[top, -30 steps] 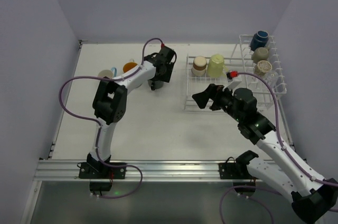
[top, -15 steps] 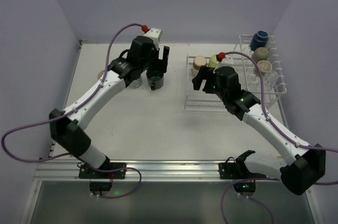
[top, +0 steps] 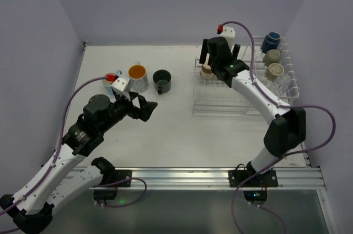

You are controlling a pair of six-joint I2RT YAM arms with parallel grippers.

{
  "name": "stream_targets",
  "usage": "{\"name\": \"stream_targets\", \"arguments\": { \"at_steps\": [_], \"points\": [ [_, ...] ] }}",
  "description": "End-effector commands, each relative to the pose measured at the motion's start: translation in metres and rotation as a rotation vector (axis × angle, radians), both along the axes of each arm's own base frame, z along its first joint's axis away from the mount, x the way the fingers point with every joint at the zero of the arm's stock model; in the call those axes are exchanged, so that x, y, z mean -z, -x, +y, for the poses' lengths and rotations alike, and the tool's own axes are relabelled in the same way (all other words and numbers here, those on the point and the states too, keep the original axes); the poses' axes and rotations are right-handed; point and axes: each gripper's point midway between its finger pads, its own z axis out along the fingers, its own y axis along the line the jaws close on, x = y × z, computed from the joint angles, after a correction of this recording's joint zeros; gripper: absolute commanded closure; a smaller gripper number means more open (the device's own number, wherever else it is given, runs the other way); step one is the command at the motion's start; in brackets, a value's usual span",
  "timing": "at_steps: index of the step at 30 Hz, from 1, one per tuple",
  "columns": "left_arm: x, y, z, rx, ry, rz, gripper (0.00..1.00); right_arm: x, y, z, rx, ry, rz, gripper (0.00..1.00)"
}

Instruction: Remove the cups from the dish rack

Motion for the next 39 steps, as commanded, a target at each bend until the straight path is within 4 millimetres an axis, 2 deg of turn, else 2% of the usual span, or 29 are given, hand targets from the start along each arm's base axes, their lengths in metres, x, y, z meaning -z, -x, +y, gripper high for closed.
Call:
{"name": "stream_targets", "arguments": {
  "at_steps": [1,2,4,6,11,19,26,31,37,39],
  "points": [
    [0.018,0.011,0.002,0.033,-0.010,0.003,0.01,0.006,-0.022,-0.030,0.123,0.113,0.035,0.01],
    [0.025,0.012,0.003,0.032,-0.020,0.007,0.01,0.000,-0.028,-0.034,0.139,0.114,0.026,0.01],
    [0.024,0.012,0.007,0.024,-0.022,-0.020,0.01,0.010,-0.037,-0.037,0.155,0.135,0.048,0.01],
    [0.027,0.012,0.006,0.031,-0.023,-0.032,0.01,0.010,-0.045,-0.039,0.159,0.131,0.056,0.02],
    [0.034,0.020,-0.001,0.095,-0.032,-0.027,0.01,0.029,-0.058,-0.058,0.210,0.132,0.100,0.01],
    [0.037,0.026,-0.007,0.130,-0.034,-0.022,0.01,0.058,-0.064,-0.069,0.272,0.100,0.144,0.01],
    [0.039,0.027,-0.008,0.128,-0.043,-0.019,0.01,0.082,-0.072,-0.071,0.260,0.060,0.194,0.01],
    [0.041,0.026,-0.008,0.122,-0.046,-0.015,0.01,0.092,-0.077,-0.075,0.254,0.045,0.204,0.01],
    [0.044,0.023,-0.008,0.116,-0.053,-0.007,0.01,0.104,-0.079,-0.072,0.241,0.037,0.215,0.08],
    [0.044,0.022,-0.007,0.111,-0.053,-0.004,0.01,0.111,-0.078,-0.070,0.235,0.032,0.223,0.08]
  ]
}}
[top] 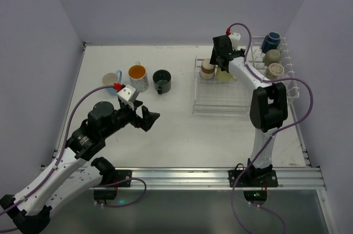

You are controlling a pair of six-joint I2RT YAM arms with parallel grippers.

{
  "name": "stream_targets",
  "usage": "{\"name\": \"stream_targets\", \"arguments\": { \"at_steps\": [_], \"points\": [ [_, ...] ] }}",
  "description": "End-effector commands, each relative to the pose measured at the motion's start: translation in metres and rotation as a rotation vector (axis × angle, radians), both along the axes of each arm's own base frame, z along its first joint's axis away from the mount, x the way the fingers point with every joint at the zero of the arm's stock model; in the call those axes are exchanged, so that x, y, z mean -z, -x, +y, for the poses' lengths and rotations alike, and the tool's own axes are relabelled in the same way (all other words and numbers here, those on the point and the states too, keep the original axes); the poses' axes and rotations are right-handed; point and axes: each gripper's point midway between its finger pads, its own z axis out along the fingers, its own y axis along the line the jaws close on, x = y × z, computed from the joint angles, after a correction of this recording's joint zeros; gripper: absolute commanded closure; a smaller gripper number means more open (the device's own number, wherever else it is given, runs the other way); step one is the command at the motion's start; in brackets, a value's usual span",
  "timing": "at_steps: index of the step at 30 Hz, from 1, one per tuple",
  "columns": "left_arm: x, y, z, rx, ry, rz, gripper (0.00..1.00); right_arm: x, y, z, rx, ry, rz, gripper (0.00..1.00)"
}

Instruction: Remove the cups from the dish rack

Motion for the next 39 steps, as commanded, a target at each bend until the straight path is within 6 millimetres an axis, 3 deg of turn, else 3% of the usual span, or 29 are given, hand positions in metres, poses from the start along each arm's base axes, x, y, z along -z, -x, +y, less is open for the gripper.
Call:
{"name": "stream_targets", "arguments": {
  "at_steps": [1,4,8,10,13,14,18,20,25,26,27,32,36,37,38,39],
  "points": [
    [-0.001,-0.005,-0.001,0.001,-0.010,-0.032,0.01,0.006,-0.007,0.005,-0.005,-0.026,-0.022,0.07],
    [0.001,-0.006,-0.001,-0.002,-0.016,-0.027,0.01,0.009,-0.009,0.005,-0.014,-0.014,-0.015,0.15],
    [0.001,-0.007,-0.001,-0.005,-0.017,-0.027,0.01,0.007,-0.008,0.004,-0.014,-0.011,-0.019,0.38],
    [0.002,-0.008,-0.001,-0.007,-0.018,-0.023,0.01,-0.004,-0.006,0.004,-0.022,-0.012,-0.054,0.55],
    [0.003,-0.008,-0.003,-0.003,-0.016,-0.017,0.01,-0.028,-0.001,0.001,-0.022,0.003,-0.112,0.66],
    [0.002,-0.008,-0.004,0.001,-0.010,-0.012,0.01,-0.035,0.000,0.000,-0.020,0.012,-0.125,0.74],
    [0.002,-0.006,-0.014,0.036,0.019,0.017,0.01,-0.070,0.010,0.001,-0.035,0.028,-0.195,0.86],
    [-0.005,-0.004,-0.020,0.060,0.045,0.024,0.01,-0.085,0.017,0.002,-0.048,0.013,-0.231,0.87],
    [-0.019,-0.002,-0.035,0.099,0.136,0.046,0.01,-0.101,0.032,0.016,-0.096,-0.022,-0.267,0.87],
    [-0.020,-0.002,-0.037,0.100,0.162,0.060,0.01,-0.115,0.037,0.018,-0.102,-0.038,-0.303,0.87],
    [-0.018,-0.003,-0.041,0.107,0.170,0.075,0.01,-0.113,0.042,0.023,-0.120,-0.045,-0.302,0.87],
    [-0.023,-0.016,-0.060,0.113,0.292,0.098,0.02,-0.150,0.061,0.042,-0.201,-0.171,-0.398,0.88],
    [-0.027,-0.024,-0.078,0.145,0.393,0.114,0.04,-0.171,0.089,0.066,-0.312,-0.348,-0.462,0.89],
    [-0.037,-0.027,-0.082,0.160,0.431,0.086,0.04,-0.188,0.101,0.073,-0.365,-0.404,-0.497,0.90],
    [-0.031,-0.031,-0.089,0.161,0.443,0.117,0.04,-0.194,0.106,0.077,-0.388,-0.436,-0.518,0.90],
    [-0.040,-0.035,-0.092,0.174,0.470,0.088,0.05,-0.189,0.113,0.081,-0.399,-0.470,-0.511,0.90]
  ]
}}
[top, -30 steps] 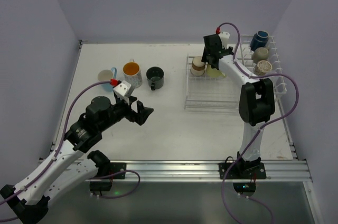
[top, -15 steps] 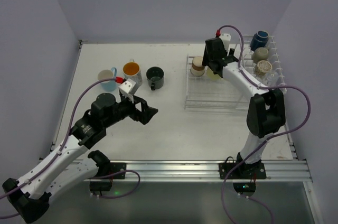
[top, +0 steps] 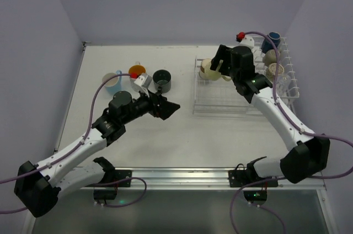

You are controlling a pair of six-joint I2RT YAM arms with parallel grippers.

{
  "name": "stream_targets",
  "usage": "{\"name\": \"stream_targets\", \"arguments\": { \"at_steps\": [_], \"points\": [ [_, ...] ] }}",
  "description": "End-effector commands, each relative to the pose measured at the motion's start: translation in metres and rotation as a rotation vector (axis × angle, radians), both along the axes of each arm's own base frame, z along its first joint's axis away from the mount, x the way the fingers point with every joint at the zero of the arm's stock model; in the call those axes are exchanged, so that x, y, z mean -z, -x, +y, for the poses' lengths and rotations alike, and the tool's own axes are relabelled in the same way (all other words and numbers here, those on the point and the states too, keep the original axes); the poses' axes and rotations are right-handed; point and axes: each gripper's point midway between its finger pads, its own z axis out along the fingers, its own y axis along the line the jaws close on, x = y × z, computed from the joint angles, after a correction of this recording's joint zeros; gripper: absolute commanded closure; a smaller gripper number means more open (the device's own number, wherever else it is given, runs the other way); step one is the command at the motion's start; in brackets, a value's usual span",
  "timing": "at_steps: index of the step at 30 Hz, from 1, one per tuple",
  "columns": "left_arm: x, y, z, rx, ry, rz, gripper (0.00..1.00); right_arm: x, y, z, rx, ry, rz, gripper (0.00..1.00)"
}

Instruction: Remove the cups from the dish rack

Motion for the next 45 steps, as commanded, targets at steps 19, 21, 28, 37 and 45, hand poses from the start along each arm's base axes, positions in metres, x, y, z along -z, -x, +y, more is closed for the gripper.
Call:
{"name": "stream_targets", "arguments": {
  "at_steps": [19,21,28,37,45],
  "points": [
    [-0.070,-0.061,-0.065,0.052,0.305,-0.161,0.12,-0.089,0.119,0.109,-0.679,-0.734,-0.198,0.90],
    [-0.074,-0.058,-0.066,0.069,0.322,-0.172,0.17,-0.081,0.120,0.115,-0.698,-0.766,-0.172,0.90],
    [-0.092,-0.042,-0.058,0.073,0.378,-0.221,0.84,-0.060,0.125,0.136,-0.773,-0.888,-0.083,0.83],
    [-0.116,-0.021,-0.010,-0.060,0.311,-0.282,1.00,-0.067,0.129,0.144,-0.812,-0.933,-0.084,0.01],
    [-0.009,-0.042,0.092,-0.475,-0.376,0.101,1.00,-0.048,0.125,0.129,-0.705,-0.744,-0.084,0.01]
  ]
}}
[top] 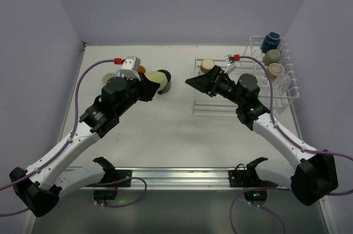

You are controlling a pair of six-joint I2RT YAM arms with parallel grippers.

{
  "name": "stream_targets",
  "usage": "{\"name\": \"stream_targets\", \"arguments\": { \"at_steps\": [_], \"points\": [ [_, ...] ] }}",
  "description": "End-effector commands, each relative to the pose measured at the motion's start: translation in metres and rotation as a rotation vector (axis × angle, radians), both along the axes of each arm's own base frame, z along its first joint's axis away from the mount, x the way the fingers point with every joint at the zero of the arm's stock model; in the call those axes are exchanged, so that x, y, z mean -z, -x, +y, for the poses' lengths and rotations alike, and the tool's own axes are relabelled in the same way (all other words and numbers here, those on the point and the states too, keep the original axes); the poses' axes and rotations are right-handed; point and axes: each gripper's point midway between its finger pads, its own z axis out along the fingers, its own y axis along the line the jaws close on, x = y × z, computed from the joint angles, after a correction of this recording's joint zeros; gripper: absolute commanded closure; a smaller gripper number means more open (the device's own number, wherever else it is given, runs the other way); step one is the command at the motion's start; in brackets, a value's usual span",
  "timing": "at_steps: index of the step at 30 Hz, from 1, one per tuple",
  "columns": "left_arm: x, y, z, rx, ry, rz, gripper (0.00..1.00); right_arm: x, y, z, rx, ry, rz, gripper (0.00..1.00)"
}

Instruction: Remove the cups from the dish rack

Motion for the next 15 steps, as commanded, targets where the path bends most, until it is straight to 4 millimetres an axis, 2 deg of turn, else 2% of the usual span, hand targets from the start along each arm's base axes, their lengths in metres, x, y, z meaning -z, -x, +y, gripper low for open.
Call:
{"name": "stream_targets", "arguments": {
  "at_steps": [1,2,3,6,13,15],
  "points": [
    [0.065,-0.005,0.075,-0.246,-0.377,0.236,1.00,-0.015,0.005,-0.012,0.060,0.085,-0.094,0.01],
    [0.075,-0.004,0.085,-0.275,-0.415,0.266,1.00,-0.007,0.004,-0.017,0.083,0.129,-0.095,0.01],
    [0.085,-0.003,0.101,-0.326,-0.461,0.299,1.00,-0.006,0.006,-0.020,0.093,0.145,-0.102,0.01],
    [0.107,-0.004,0.131,-0.380,-0.534,0.391,1.00,-0.002,0.009,-0.028,0.120,0.211,-0.123,0.01],
    [0.171,-0.016,0.174,-0.403,-0.639,0.604,1.00,0.011,0.018,-0.029,0.097,0.314,-0.135,0.01],
    [0.182,-0.020,0.184,-0.417,-0.645,0.639,1.00,0.016,0.018,-0.029,0.096,0.332,-0.135,0.01]
  ]
}}
